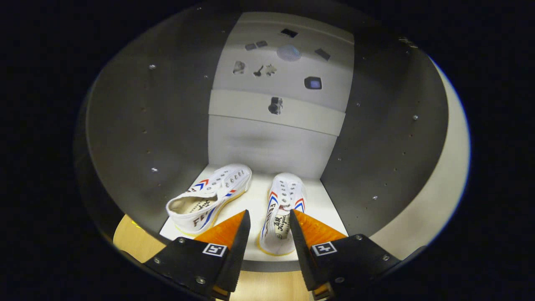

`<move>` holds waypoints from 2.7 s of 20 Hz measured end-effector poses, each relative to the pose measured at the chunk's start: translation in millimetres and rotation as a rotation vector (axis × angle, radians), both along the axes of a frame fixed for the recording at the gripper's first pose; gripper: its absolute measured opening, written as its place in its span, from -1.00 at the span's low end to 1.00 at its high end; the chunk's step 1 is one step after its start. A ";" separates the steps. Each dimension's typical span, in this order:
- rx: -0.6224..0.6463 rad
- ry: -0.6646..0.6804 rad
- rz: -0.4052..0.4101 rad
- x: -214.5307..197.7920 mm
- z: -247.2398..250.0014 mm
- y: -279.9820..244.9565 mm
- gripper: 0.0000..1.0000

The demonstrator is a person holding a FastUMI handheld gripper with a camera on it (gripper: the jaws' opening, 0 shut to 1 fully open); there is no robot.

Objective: Open the shoe cabinet door, grab the shoes and put them into the shoe cabinet, then close the shoe cabinet door.

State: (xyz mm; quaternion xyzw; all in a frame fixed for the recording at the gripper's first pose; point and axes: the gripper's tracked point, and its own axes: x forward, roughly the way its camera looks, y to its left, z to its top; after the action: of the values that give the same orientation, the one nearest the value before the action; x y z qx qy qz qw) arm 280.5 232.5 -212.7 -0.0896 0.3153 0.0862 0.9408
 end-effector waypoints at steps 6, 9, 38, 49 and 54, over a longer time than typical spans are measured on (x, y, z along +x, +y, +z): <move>0.071 -0.106 0.020 -99.1 58.4 -26.1 0.52; 0.127 -0.118 0.007 -154.2 63.9 -37.5 0.57; -0.095 -0.294 -0.142 -259.7 139.4 -331.5 0.74; 0.041 -0.309 0.015 -266.2 157.7 -259.2 0.06; 0.195 -0.301 0.073 -267.6 154.0 -206.8 0.07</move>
State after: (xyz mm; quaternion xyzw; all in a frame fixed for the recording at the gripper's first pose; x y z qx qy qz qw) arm 12.9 25.7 -58.7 -0.0211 0.1577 0.1359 0.9779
